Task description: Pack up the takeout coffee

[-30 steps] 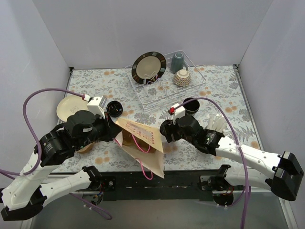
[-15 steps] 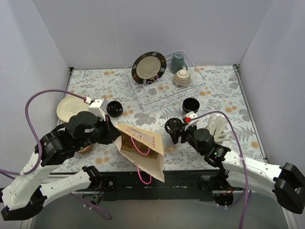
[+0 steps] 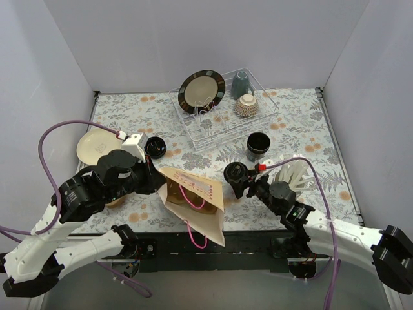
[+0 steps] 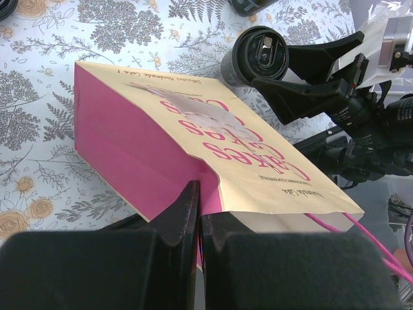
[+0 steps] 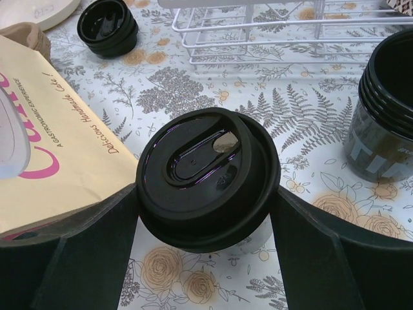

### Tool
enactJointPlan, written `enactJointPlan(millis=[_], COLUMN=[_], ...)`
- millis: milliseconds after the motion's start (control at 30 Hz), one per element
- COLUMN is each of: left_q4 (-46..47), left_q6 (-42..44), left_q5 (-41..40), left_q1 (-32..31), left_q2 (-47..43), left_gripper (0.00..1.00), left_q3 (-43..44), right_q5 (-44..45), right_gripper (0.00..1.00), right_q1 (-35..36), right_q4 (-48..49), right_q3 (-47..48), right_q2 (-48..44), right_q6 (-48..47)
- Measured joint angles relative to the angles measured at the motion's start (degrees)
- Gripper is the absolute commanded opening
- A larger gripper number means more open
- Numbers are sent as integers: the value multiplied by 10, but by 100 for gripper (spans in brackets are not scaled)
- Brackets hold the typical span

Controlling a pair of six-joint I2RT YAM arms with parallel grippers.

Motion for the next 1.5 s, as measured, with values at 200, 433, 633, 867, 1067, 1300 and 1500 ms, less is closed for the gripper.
enactJointPlan(millis=[200,433,633,867,1067,1300,1500], left_q4=[7,16,14,11,16,16,16], left_q6=[-2,-2,-5,-11,-22,-49,-64], left_q5=[0,0,2,11,21,33,33], left_q1=[0,0,0,0,0,0,0], left_q2=[0,-3,-16,-32,-31,-11,29], left_gripper=[0,0,0,0,0,13,25], left_q3=[-3,-17,-26,-36,-52,-68,-68], right_q5=[0,4,11,11,29,33,61], right_gripper=[84,93,98,98,99,99,98], right_q1=[0,0,0,0,0,0,0], right_q4=[3,5,-3,-71,-197,-325,-469], right_q3=[-14,-33,-40,-31,49,146,298], right_q2=[1,5,-13,-63,-70,-69,-4], right_q6=[10,24,33,38,49,70,111])
